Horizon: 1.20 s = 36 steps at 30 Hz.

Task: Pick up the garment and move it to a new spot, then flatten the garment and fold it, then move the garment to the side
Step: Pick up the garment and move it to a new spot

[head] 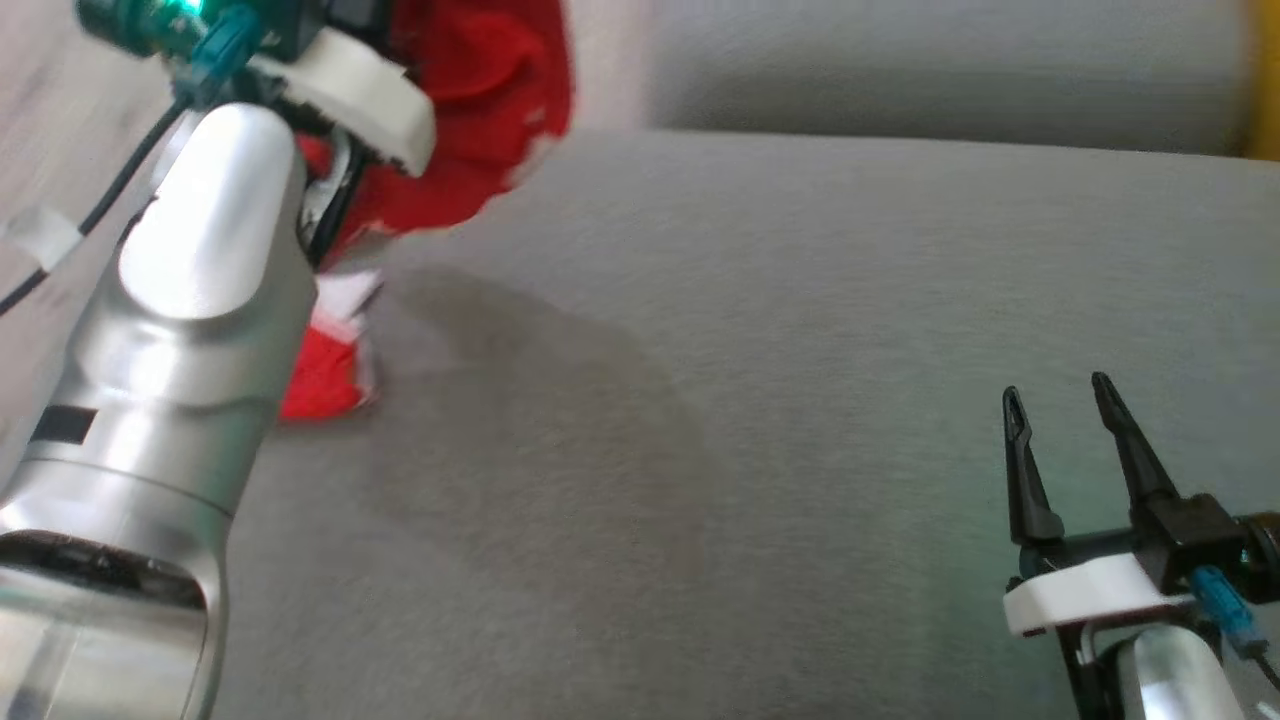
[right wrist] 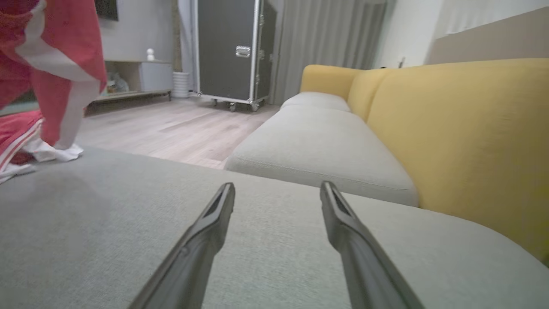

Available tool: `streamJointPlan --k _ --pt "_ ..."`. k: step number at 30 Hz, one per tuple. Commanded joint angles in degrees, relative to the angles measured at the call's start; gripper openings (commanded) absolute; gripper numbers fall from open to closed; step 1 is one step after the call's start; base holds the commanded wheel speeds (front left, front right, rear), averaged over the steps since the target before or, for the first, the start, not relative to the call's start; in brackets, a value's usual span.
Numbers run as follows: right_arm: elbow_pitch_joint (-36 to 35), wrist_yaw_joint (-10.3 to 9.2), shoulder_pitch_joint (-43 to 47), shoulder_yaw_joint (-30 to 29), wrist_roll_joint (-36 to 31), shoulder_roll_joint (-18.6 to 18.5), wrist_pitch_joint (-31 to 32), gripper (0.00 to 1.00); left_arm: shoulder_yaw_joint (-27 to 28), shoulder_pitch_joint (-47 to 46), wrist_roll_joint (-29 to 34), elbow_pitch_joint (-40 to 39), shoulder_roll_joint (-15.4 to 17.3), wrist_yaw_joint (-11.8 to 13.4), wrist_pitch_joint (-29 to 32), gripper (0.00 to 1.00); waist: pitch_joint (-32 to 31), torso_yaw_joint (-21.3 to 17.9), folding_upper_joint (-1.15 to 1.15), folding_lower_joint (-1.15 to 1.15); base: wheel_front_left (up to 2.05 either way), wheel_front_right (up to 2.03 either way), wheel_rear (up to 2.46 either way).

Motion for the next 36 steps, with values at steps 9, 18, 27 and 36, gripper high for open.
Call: streamJointPlan --k 9,18,27,36 --pt "-2.0 -0.04 -1.45 3.42 3.83 -0.19 -0.21 1.0 -4.74 -1.23 -11.23 -12.32 1.94 0.11 4.73 0.0 -5.11 -14.63 0.0 0.02 0.0 0.0 0.0" --pt "-2.15 -0.04 -1.88 5.95 5.36 -0.19 -0.21 1.0 -15.45 14.01 -17.86 -10.99 1.65 0.1 2.0 0.0 -0.61 -19.54 0.0 0.02 0.0 0.0 0.0" --pt "-2.01 -0.04 -1.65 8.46 6.09 -0.19 -0.21 1.0 -10.77 28.33 -16.84 -4.49 -1.19 5.94 -4.91 1.0 0.23 -18.16 0.0 0.02 0.0 0.0 0.0" --pt "-2.08 -0.04 2.88 6.35 7.72 -0.18 -0.21 1.0 4.6 49.31 -1.36 -28.02 -4.44 14.12 -4.95 1.0 -5.42 -9.43 0.0 0.02 0.0 0.0 0.0"
